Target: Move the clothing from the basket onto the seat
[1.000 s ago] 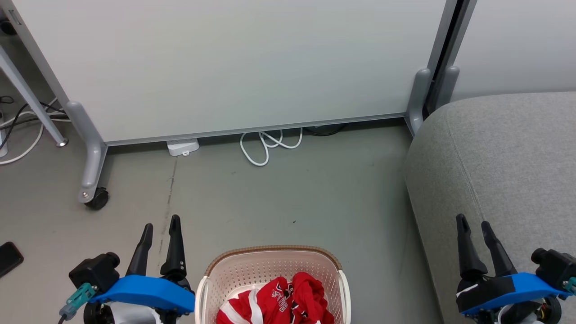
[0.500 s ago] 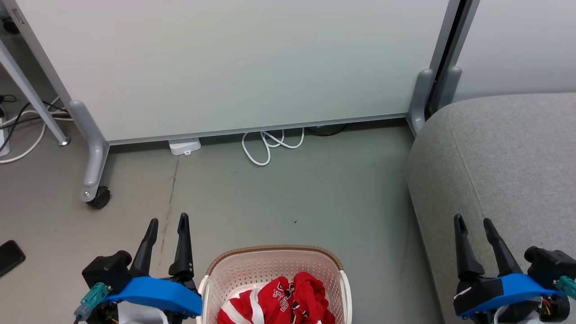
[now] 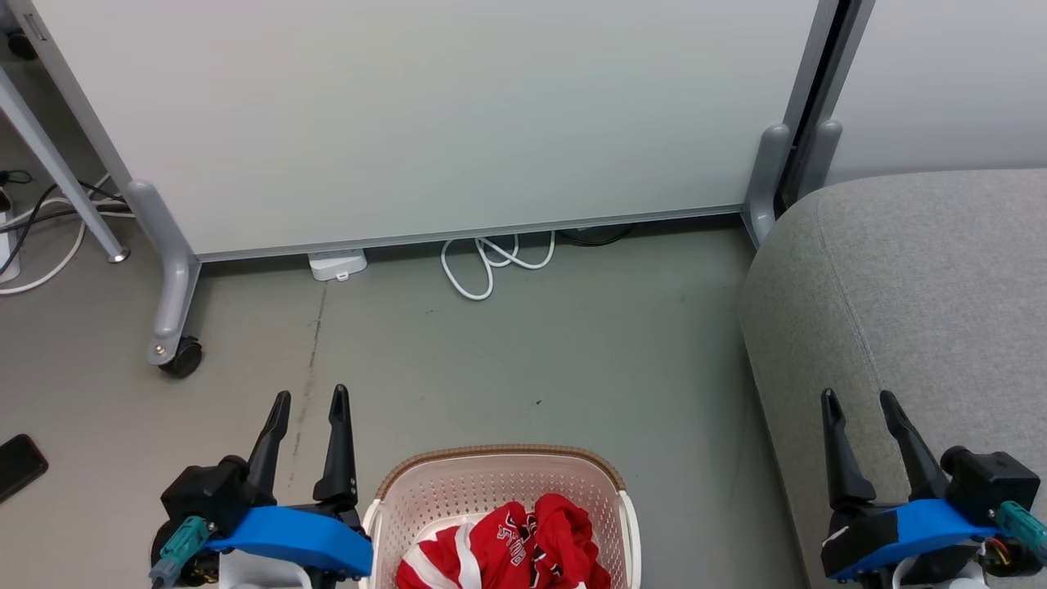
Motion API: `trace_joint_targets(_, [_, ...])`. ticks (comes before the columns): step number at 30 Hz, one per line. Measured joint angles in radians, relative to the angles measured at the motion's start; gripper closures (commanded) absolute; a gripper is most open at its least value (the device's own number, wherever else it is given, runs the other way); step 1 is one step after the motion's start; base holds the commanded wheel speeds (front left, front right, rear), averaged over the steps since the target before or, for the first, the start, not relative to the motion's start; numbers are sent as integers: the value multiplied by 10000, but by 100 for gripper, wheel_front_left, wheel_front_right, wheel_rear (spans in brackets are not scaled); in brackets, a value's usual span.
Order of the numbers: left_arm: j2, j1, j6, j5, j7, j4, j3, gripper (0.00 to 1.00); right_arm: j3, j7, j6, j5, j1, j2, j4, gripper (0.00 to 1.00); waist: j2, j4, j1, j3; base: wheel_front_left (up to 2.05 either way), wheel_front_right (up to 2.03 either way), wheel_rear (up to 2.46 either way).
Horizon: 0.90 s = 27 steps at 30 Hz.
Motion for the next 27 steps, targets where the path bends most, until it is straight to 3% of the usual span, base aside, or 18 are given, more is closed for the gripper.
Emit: trace_joint_targets(27, [-215,-48,-61,1856,-548,278,173,0,-19,-529,4,-2293,-31,-27,-81,0,0,93,0,63,0,0,0])
